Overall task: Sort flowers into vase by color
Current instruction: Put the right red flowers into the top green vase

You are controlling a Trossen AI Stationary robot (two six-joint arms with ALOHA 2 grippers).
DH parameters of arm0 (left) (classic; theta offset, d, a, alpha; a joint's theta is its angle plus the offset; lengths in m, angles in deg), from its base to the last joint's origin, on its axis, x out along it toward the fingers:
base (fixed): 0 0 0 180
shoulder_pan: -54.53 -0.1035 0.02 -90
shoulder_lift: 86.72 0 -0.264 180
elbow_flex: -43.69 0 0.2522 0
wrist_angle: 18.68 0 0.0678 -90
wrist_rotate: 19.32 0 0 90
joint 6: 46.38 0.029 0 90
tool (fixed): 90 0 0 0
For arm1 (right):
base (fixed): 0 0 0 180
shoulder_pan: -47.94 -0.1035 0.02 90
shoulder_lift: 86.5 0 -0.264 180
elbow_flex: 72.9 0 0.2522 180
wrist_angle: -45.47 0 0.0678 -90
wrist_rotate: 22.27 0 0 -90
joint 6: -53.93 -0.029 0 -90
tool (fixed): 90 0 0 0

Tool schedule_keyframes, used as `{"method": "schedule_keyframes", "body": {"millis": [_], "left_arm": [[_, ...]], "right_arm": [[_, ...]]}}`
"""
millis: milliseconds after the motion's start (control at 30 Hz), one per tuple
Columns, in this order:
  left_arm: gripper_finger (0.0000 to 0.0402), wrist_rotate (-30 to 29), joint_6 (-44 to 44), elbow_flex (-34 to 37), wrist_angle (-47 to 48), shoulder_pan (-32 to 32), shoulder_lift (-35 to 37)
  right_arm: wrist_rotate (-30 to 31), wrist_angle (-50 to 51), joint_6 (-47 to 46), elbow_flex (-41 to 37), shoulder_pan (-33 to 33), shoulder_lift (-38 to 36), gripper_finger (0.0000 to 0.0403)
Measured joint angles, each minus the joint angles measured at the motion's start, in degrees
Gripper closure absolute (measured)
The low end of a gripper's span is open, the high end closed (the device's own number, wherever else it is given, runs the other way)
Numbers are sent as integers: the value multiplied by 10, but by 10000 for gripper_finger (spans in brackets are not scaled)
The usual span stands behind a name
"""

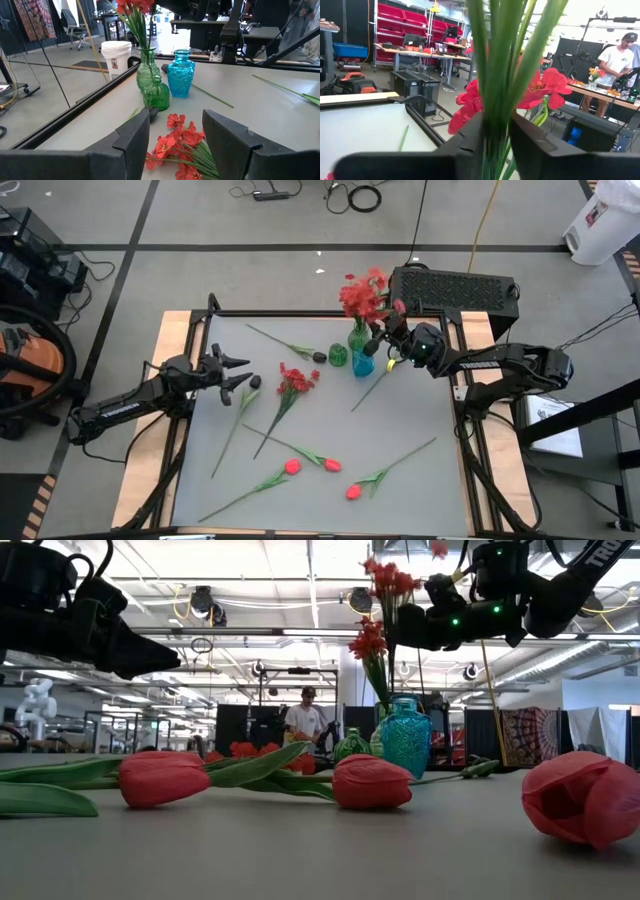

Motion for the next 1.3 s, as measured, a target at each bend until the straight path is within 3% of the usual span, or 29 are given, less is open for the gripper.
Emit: {"method": "schedule_keyframes", "body": {"millis": [300, 800, 1300], "left_arm": [[210, 0, 0, 0, 0, 0, 0], [210, 0, 0, 0, 0, 0, 0], [210, 0, 0, 0, 0, 0, 0]], "right_arm": [[0, 37, -1, 0, -1, -19, 220], [0, 266, -35, 0, -24, -195, 137], [-5, 289, -78, 0, -25, -132, 107]]}}
